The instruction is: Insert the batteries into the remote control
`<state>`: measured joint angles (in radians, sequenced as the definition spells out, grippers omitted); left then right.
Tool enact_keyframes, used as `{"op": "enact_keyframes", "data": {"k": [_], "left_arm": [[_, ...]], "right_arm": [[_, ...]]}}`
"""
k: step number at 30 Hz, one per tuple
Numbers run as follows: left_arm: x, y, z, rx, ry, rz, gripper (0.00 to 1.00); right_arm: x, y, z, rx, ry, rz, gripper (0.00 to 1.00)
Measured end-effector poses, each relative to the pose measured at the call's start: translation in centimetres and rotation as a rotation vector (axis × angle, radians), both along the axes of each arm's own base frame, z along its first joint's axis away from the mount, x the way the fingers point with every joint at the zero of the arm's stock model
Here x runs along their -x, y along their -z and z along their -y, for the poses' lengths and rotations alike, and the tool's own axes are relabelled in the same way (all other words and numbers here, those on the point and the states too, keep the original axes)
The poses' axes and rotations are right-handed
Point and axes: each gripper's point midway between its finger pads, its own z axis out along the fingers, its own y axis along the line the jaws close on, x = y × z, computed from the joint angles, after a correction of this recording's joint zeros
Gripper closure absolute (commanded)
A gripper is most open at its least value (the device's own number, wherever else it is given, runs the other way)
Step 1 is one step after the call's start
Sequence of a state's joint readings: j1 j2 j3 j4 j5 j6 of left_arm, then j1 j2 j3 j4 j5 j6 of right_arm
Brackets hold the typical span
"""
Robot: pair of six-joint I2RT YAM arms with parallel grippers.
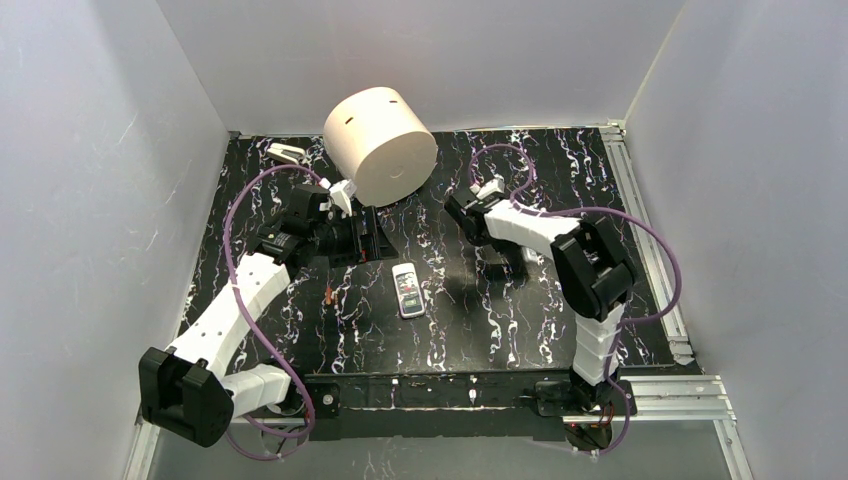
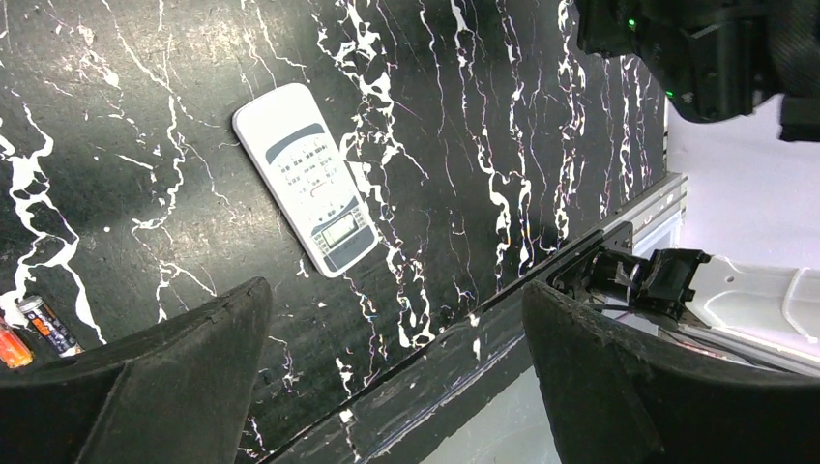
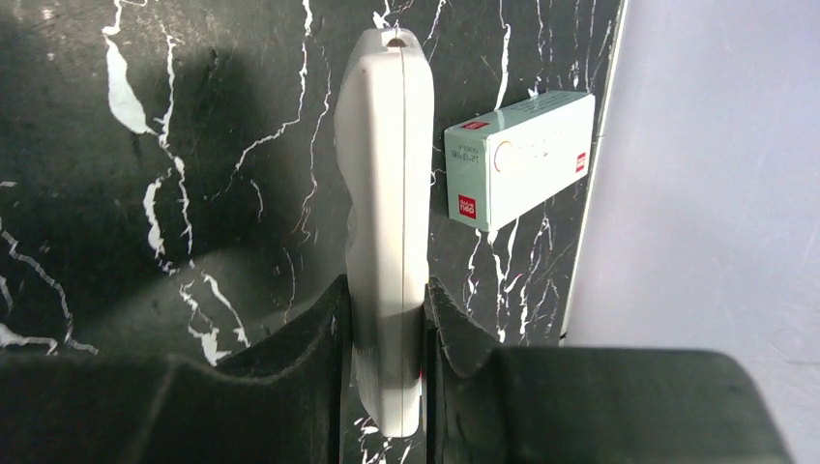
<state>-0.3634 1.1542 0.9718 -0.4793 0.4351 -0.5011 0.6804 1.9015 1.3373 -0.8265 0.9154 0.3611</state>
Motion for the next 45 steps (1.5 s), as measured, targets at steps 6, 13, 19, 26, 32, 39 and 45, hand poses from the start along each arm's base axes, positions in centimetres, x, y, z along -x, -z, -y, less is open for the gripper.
{"op": "enact_keyframes", "data": {"k": [6, 13, 19, 26, 32, 39, 45], "left_arm": [[0.2, -0.1, 0.1, 0.005, 0.014, 0.001, 0.01], [0.2, -0.1, 0.2, 0.008, 0.02, 0.0, 0.01], [0.2, 0.0, 0.3, 0.011, 0.025, -0.005, 0.02], [0.1, 0.6, 0.4, 0.005, 0.027, -0.028, 0.02], [0.1, 0.7, 0.4, 0.002, 0.03, -0.029, 0.01], [0.1, 0.7, 0.3, -0.005, 0.033, -0.024, 0.02], [-0.2, 0.9, -0.6, -0.047, -0.009, -0.013, 0.01]], "right_arm": [[-0.3, 2.0, 0.6, 0.082, -0.01, -0.052, 0.93], [-0.5, 2.9, 0.5, 0.083, -0.02, -0.079, 0.79], [-0.3, 3.6, -0.2, 0.024, -0.024, -0.116, 0.74], [0.1, 4.7, -1.3, -0.059, -0.04, -0.173, 0.55], [0.5, 4.6, -2.8, -0.16, -0.077, -0.207, 0.38], [0.7, 2.0, -5.1, -0.328, -0.121, -0.183, 0.31], [1.1, -3.2, -8.5, -0.578, -0.2, -0.089, 0.26]]}}
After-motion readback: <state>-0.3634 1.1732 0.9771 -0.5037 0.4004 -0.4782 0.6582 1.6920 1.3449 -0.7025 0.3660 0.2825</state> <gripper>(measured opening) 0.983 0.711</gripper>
